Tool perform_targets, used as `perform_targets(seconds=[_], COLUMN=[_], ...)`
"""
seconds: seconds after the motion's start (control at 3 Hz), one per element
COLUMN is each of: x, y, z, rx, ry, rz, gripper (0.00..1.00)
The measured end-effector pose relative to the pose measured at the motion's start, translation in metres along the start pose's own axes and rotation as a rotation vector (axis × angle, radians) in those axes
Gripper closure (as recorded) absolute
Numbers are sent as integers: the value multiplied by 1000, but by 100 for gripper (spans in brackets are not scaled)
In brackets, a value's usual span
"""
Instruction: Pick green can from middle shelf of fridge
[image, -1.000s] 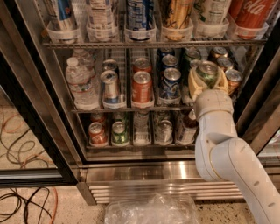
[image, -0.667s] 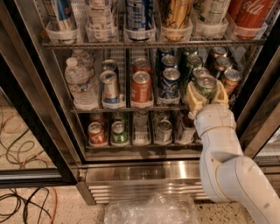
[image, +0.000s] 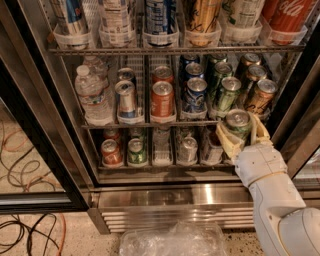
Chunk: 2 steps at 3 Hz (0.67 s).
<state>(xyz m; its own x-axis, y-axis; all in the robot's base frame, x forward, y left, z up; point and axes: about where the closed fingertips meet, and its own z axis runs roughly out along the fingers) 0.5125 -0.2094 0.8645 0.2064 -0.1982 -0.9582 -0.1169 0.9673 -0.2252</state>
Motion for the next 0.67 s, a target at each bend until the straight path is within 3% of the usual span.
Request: perform_targets(seconds=[0.33, 0.67], x=[-14, -14], y=[17, 17], z=[-2, -2], rx=[-68, -68], ry=[-47, -47], rz=[4, 4], gripper=[100, 100])
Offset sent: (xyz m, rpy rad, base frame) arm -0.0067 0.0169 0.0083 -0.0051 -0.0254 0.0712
